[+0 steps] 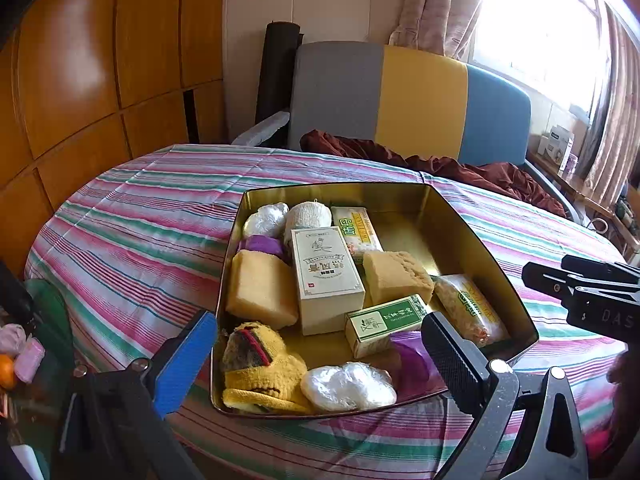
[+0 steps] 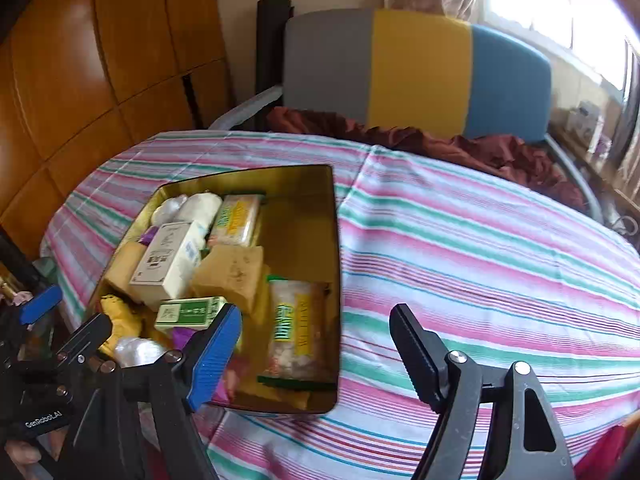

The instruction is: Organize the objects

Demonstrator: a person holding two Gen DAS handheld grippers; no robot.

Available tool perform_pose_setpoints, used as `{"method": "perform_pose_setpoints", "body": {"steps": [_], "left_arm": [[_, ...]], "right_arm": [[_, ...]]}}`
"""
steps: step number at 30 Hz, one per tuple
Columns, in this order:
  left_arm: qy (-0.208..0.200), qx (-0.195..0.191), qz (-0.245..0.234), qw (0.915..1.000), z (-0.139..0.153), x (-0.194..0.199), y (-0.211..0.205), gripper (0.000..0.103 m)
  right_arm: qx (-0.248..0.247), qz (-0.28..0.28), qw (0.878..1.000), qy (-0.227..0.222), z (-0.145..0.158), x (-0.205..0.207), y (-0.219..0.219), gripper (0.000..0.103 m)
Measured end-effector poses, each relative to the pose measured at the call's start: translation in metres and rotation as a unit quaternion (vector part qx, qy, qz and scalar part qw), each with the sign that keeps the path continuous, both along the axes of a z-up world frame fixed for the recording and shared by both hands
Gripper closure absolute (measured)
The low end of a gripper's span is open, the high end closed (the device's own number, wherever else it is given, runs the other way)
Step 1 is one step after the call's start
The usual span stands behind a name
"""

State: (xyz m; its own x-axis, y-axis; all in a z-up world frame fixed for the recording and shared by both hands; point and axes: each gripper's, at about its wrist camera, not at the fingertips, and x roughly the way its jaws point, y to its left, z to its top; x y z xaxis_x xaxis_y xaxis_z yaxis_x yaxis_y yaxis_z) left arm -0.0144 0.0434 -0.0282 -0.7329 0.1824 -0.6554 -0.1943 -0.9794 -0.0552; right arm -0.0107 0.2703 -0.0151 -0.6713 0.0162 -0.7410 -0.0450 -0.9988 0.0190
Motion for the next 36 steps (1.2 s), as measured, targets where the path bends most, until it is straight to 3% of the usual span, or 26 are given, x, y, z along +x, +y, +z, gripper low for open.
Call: {"method": "perform_pose_setpoints", "body": {"steps": [6,21,30,36], "left_arm": [[-0.003,-0.002,0.009,1.0,-0.001,0.003,0.007,0.0],[0.015,0.025,0.058,0.9979,0.008,0.009,-0.023,0.0],[0.038,-0.005,0.073,0.9966,0.009,0.013,-0.021,0.0],[0.03,-0.001,0.071,0.997,0.009,0.011,-0.024,0.0]], "right_arm": [[0.035,-0.028,0.999,0.018,0.0,0.006,-0.003,0.025],[0.029,-0.001,0.999,0.019,-0.009,-0.004,-0.035,0.025],[0.035,0.018,0.999,0.009,-0.015,-0.002,-0.048,0.025],[0.035,0.019,0.999,0.009,-0.013,-0.001,-0.047,0.025]]}}
